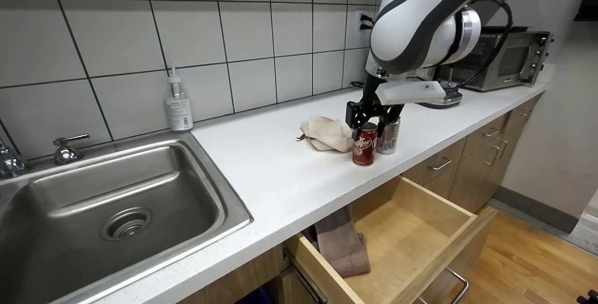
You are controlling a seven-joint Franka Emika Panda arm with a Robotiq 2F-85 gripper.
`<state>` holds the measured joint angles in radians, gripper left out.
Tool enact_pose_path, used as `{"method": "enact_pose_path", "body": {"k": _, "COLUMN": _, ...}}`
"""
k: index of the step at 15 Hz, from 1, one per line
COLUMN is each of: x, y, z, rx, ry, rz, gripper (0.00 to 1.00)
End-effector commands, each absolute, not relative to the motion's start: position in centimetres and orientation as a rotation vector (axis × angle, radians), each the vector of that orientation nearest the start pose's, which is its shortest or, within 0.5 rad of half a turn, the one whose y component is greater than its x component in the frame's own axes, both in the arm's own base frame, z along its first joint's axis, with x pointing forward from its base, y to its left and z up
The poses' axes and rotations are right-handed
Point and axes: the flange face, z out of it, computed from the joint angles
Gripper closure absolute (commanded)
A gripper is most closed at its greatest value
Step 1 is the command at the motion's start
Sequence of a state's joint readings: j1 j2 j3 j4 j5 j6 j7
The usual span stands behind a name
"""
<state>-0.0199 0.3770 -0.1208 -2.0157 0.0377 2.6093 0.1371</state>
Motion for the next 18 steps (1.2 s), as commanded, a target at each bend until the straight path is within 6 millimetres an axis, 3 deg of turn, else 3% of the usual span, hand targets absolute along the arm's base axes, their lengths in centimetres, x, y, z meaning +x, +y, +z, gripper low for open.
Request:
{"method": "enact_pose_path", "body": {"k": 1, "x": 62.5, "y": -8.6, "z": 29.2, "rx": -3.101, "ry": 0.466, "rz": -0.336, "gripper": 0.60}}
{"method": "enact_pose_path", "body": {"k": 8, "x": 61.7, "y": -7.9, "z": 30.1, "rx": -3.106, "ry": 0.433, "rz": -0.341, "gripper": 0.62}}
{"method": "enact_pose_path", "body": {"k": 18, "x": 58.6, "y": -6.2, "z": 33.6, "rx": -3.090, "ry": 0.298, "rz": -0.400, "gripper": 0.62}}
